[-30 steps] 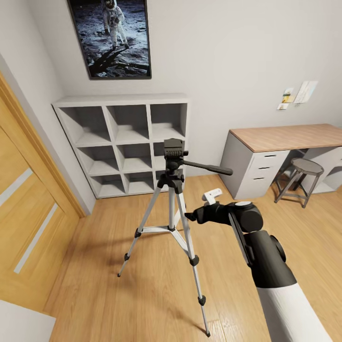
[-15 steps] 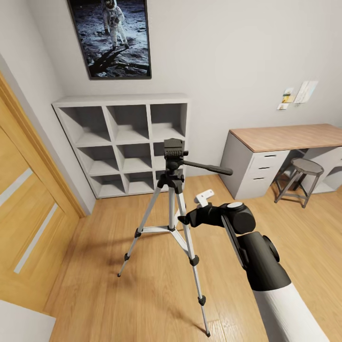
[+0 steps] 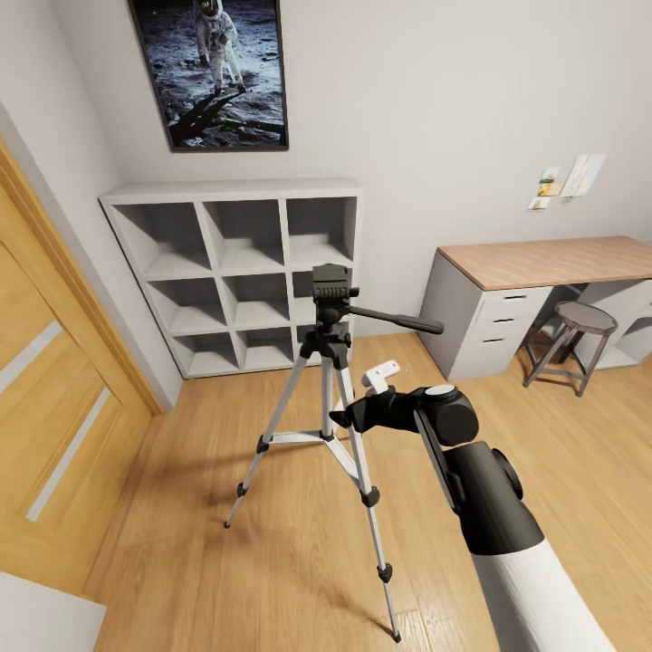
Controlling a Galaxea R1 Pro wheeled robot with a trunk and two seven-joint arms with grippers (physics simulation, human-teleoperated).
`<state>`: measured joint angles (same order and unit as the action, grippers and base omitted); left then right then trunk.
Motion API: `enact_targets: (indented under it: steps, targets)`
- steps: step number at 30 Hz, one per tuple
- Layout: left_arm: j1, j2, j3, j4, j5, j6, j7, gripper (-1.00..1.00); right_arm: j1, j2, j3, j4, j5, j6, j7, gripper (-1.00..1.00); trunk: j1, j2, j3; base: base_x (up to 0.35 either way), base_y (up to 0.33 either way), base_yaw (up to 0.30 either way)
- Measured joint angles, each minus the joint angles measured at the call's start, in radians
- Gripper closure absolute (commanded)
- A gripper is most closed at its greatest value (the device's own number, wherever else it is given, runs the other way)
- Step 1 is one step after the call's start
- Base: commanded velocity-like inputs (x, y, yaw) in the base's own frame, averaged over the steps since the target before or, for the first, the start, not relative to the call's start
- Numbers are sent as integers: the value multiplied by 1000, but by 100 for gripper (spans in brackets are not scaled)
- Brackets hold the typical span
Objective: Attach the digital camera to the camera tripod in the bedroom.
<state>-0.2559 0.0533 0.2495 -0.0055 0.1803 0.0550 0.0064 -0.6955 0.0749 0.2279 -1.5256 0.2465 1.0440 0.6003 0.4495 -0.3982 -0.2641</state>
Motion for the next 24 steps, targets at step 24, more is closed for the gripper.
enact_targets:
  steps: [24]
  targets:
    - [0, 0, 0, 0, 1, 0, 0, 100, 0, 3, -4, 18, -2, 0, 2, -100, 0, 0, 0, 113, 0, 0]
